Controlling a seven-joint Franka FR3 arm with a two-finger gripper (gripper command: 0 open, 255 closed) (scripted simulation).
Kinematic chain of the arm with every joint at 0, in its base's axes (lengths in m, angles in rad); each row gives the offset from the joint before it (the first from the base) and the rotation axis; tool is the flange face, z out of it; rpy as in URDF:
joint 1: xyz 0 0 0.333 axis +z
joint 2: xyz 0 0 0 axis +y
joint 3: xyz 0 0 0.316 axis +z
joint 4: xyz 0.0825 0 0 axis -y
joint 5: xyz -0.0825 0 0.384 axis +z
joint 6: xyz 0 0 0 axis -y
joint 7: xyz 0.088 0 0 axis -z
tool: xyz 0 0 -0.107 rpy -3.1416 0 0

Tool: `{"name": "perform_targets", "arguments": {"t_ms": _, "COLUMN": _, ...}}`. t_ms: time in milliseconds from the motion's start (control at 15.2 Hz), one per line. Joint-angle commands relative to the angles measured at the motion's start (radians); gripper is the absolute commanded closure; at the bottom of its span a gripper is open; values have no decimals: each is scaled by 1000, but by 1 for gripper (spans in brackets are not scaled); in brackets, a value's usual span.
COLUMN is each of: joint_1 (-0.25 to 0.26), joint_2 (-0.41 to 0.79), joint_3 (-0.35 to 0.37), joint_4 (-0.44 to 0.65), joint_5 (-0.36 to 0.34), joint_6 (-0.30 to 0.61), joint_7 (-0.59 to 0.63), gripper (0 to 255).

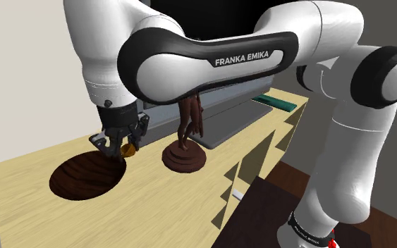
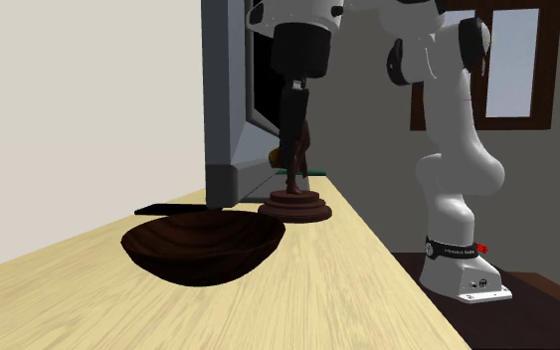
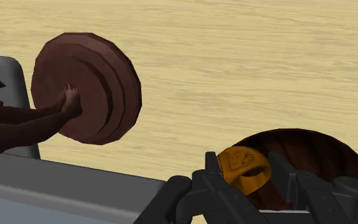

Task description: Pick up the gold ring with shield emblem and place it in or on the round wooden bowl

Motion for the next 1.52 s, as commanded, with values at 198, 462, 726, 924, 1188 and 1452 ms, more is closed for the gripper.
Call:
{"name": "perform_targets", "arguments": {"t_ms": 198, "joint_1": 133, "joint_2": 287, "joint_3": -26, "joint_4": 364, "joint_5": -161, "joint_6": -134, "joint_7": 33, "gripper": 255}}
{"name": "perform_targets", "arguments": {"t_ms": 462, "joint_1": 267, "joint_2": 490, "joint_3": -73, "joint_4": 679, "joint_5": -247, "joint_6": -243, "joint_7": 5, "gripper": 255}}
{"name": "perform_targets", "arguments": {"t_ms": 726, "joint_1": 234, "joint_2": 467, "joint_3": -67, "joint_4": 580, "joint_5": -237, "joint_6": -176, "joint_7": 26, "gripper": 255}}
{"name": "perform_targets", "arguments": {"t_ms": 924, "joint_1": 216, "joint_2": 456, "joint_3": -64, "joint_4": 519, "joint_5": -234, "joint_6": -130, "joint_7": 39, "gripper": 255}}
{"name": "perform_targets", "arguments": {"t_ms": 1188, "joint_1": 196, "joint_2": 449, "joint_3": -62, "joint_4": 450, "joint_5": -233, "joint_6": -74, "joint_7": 56, "gripper": 255}}
{"name": "perform_targets", "arguments": {"t_ms": 1452, "joint_1": 191, "joint_2": 448, "joint_3": -62, "joint_4": 430, "joint_5": -233, "joint_6": -57, "joint_7": 61, "gripper": 255}}
